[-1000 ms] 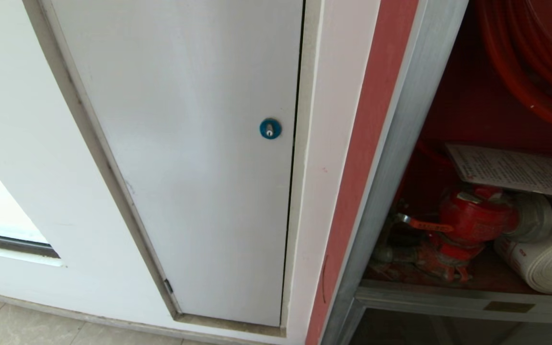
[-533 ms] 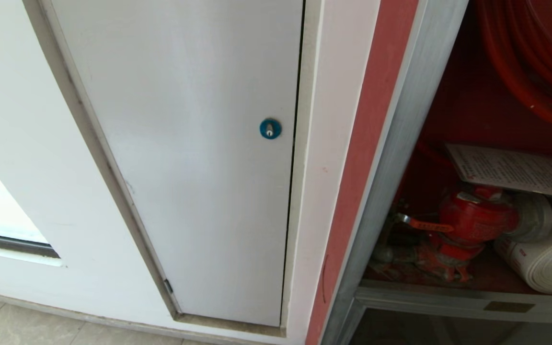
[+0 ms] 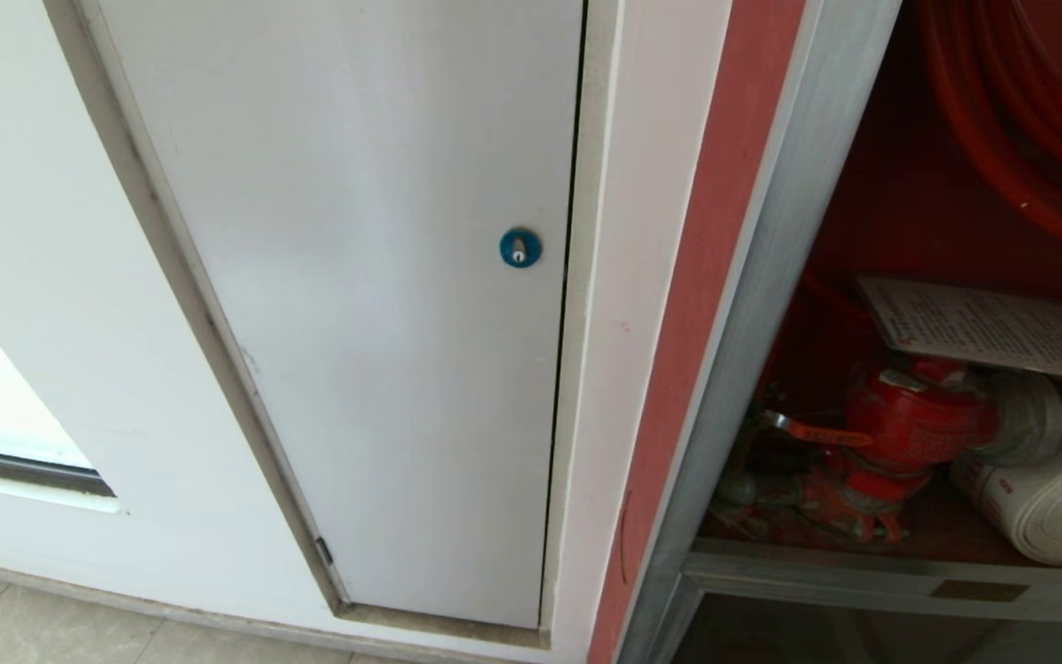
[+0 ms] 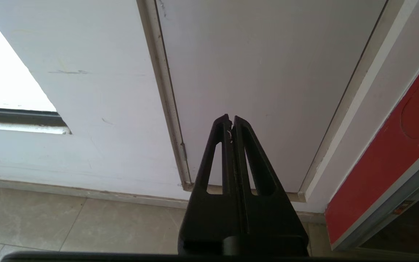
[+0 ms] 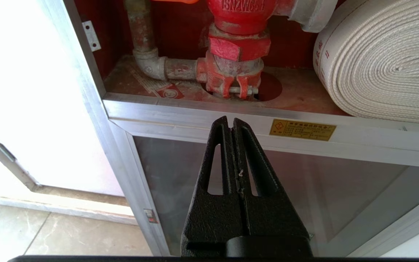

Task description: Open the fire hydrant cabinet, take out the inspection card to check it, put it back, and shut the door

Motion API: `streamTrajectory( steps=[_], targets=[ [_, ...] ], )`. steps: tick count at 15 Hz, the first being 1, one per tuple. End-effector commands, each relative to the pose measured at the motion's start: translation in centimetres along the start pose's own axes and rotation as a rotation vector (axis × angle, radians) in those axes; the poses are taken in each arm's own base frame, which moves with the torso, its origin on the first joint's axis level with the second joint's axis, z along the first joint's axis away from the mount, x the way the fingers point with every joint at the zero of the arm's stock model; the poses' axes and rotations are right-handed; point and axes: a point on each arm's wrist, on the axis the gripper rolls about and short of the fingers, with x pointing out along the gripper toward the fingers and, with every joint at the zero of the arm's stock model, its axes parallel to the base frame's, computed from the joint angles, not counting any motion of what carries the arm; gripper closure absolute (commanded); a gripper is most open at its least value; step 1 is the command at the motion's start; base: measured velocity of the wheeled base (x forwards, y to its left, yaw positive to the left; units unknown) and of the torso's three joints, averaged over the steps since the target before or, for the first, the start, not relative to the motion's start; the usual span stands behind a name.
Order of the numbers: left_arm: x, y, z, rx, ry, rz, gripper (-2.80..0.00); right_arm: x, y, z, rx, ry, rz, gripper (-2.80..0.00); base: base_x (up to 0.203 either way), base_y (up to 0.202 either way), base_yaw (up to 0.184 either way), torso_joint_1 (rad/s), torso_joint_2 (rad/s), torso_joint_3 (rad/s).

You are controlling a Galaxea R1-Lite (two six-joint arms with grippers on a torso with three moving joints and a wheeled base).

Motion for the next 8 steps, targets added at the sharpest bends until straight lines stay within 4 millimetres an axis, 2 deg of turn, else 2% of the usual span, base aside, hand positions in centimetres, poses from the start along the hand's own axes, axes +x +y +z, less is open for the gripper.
streamTrajectory(
  steps=[1, 8],
  targets=[
    [0.01, 0.0, 0.0, 0.001, 0.001, 0.0, 0.0, -0.01, 0.0, 0.0, -0.001, -0.001, -0.001, 0.0, 0.0, 0.0, 0.0, 0.0, 0.0, 0.0],
    [0.01, 0.0, 0.0, 0.0, 0.001, 0.0, 0.0, -0.01, -0.01, 0.0, -0.001, -0.001, -0.002, 0.0, 0.0, 0.0, 0.0, 0.0, 0.0, 0.0]
  ],
)
